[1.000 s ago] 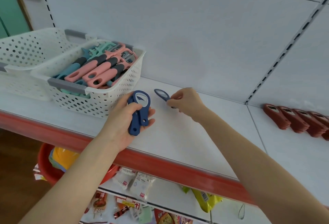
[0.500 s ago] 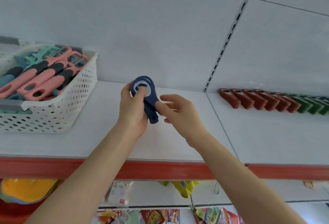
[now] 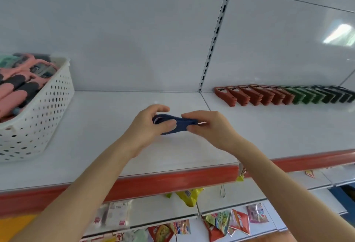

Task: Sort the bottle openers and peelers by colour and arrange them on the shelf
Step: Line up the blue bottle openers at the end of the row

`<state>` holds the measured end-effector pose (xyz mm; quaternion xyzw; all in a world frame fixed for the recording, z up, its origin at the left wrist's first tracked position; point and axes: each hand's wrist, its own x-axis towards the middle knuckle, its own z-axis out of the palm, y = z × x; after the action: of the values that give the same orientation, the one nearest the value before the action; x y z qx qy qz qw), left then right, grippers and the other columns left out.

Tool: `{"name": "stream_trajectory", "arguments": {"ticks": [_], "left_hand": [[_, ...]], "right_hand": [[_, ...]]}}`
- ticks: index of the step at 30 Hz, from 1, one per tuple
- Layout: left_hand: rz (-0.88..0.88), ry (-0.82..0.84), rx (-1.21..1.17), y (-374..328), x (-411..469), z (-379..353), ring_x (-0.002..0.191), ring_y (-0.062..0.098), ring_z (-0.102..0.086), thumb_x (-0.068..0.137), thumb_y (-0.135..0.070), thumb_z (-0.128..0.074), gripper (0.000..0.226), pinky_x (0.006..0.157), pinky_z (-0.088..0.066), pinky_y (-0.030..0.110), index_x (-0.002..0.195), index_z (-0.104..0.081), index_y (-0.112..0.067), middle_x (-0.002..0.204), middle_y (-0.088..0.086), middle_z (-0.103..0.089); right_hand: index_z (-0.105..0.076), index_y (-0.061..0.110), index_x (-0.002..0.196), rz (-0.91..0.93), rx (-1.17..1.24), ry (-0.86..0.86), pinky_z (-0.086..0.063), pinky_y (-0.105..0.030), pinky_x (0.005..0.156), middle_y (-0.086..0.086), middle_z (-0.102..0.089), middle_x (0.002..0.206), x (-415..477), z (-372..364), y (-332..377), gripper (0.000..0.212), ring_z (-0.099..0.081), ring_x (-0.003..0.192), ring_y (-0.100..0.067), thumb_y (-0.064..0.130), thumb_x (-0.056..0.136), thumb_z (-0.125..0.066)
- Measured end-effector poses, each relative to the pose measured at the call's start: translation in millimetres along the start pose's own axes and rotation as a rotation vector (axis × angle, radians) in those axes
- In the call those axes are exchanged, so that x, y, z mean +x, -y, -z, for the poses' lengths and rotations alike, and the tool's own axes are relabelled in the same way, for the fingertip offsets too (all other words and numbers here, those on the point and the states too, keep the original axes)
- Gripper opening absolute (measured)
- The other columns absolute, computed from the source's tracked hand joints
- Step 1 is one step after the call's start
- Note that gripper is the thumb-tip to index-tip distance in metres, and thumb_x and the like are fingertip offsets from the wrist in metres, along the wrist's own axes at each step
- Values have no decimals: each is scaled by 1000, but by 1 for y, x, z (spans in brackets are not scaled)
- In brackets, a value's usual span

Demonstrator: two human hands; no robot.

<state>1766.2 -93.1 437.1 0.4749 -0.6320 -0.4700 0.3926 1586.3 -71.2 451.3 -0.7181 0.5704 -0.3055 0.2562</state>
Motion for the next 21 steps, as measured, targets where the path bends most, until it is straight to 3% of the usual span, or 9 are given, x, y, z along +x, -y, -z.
{"name": "stream_trajectory", "arguments": {"ticks": [2, 5, 8, 10, 15, 18, 21], "left_hand": [[-69, 10, 132, 4, -3, -8, 84, 6, -57, 86, -14, -64, 22, 68, -43, 7, 106, -58, -18, 97, -3, -61], [-153, -29, 305, 10, -3, -16, 93, 11, -54, 89, -13, -59, 24, 73, -38, 13, 112, -56, -13, 108, 1, -58], [-159, -70, 308, 12, -3, -26, 88, 7, -50, 92, -13, -52, 26, 67, -36, 7, 117, -49, -9, 110, 3, -52], [-133, -87, 293, 12, -2, -32, 90, 11, -52, 93, -12, -49, 26, 67, -37, 9, 118, -47, -7, 112, 6, -51], [-109, -110, 310, 10, 1, -40, 107, 23, -52, 94, -11, -46, 28, 89, -41, 28, 121, -44, -5, 122, 12, -47], [-140, -123, 353, 10, 0, -39, 106, 20, -49, 95, -12, -44, 28, 87, -37, 23, 122, -43, -4, 119, 10, -44], [-181, -62, 498, 15, -2, -37, 102, 22, -47, 96, -14, -42, 26, 84, -36, 25, 119, -44, -4, 116, 12, -45]], "right_hand": [[-66, 13, 113, 5, -53, 11, -47, -25, 90, 9, -60, 101, -5, -5, -8, 29, -58, 98, -13, 4, 86, -62], [-63, 13, 116, -63, -17, -12, -45, -33, 97, 4, -60, 109, -10, -10, -14, 34, -56, 105, -14, 2, 84, -62], [-51, 13, 130, -147, 81, -11, -40, -21, 100, 2, -54, 121, -13, -13, -15, 44, -49, 110, -7, 2, 87, -57], [-43, 12, 136, -158, 67, 20, -33, -8, 90, 2, -49, 124, -13, -15, -14, 47, -45, 110, -5, 2, 91, -50], [-46, 10, 133, -128, 33, -18, -36, -10, 81, -6, -53, 128, -12, -19, -13, 43, -50, 106, -11, -1, 93, -44], [-51, 9, 129, -84, -5, -43, -31, -8, 85, -5, -55, 127, -12, -17, -17, 40, -51, 113, -15, -4, 92, -42], [-53, 11, 128, -71, -98, 5, -30, -8, 80, -5, -56, 125, -13, -16, -21, 40, -51, 108, -13, -2, 92, -41]]}}
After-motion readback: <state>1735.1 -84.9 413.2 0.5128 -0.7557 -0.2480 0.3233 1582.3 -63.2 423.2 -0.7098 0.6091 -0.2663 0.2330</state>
